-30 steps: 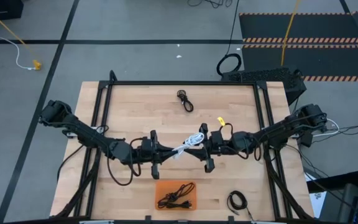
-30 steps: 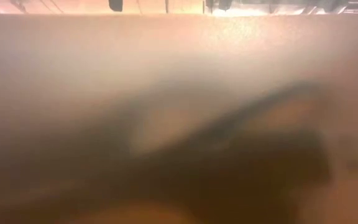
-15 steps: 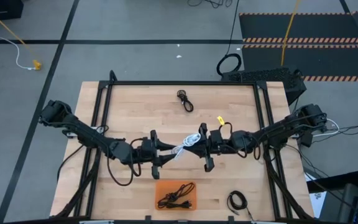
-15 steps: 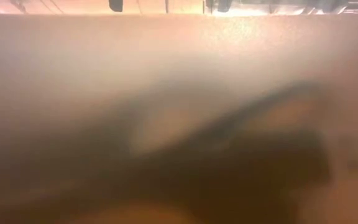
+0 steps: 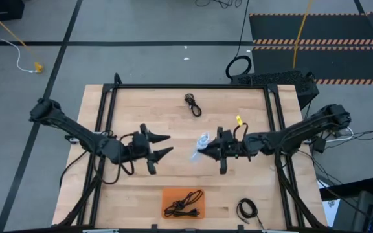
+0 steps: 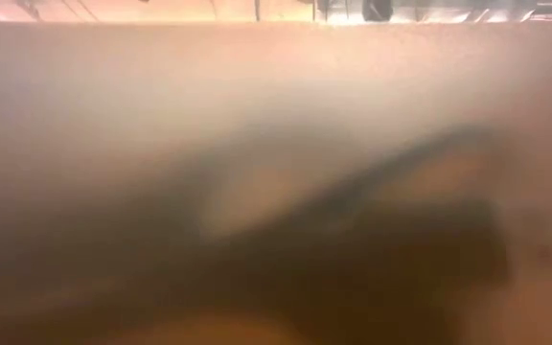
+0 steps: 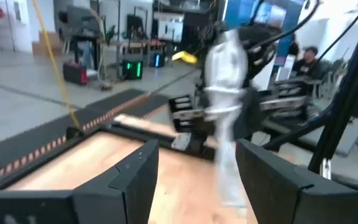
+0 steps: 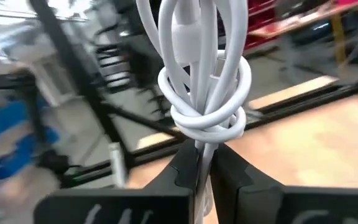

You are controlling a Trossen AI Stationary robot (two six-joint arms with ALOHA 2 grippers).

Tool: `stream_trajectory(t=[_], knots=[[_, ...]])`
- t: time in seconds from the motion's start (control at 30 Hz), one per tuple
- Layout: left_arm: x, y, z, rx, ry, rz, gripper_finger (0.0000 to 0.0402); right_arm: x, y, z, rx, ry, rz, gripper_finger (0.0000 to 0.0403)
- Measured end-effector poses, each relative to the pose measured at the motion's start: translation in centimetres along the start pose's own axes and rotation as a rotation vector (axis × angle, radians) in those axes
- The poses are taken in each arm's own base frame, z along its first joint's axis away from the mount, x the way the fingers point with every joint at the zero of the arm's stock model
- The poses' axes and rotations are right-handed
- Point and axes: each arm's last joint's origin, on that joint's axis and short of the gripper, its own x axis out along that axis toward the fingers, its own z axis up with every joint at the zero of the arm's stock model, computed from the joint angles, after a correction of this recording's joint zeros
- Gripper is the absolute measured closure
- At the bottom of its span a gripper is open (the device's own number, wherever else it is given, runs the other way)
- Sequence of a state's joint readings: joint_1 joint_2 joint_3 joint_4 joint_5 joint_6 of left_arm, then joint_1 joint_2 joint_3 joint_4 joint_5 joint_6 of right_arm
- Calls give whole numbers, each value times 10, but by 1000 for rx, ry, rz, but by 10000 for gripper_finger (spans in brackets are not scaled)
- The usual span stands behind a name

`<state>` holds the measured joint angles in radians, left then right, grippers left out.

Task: Pick and place USB-C Cables
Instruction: Put the white charger cable into the orange bin

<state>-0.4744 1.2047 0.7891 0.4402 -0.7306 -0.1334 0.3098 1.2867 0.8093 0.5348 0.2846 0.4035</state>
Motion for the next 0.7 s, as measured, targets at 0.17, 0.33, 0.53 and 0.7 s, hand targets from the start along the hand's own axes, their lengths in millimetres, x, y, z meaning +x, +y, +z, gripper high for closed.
stream_trajectory(t=[0.17, 0.33, 0.53, 0.7], knots=[[-5, 5, -6, -21, 93, 18, 194, 12, 17, -28, 80, 60, 108, 395], [-7, 7, -10, -56, 138, 32, 194, 19, 28, -58, 160, 135, 132, 395], [-7, 8, -12, -77, 151, 37, 195, 29, 45, -75, 193, 148, 180, 395], [-7, 8, -12, -83, 151, 33, 195, 49, 59, -88, 118, 295, 122, 395]])
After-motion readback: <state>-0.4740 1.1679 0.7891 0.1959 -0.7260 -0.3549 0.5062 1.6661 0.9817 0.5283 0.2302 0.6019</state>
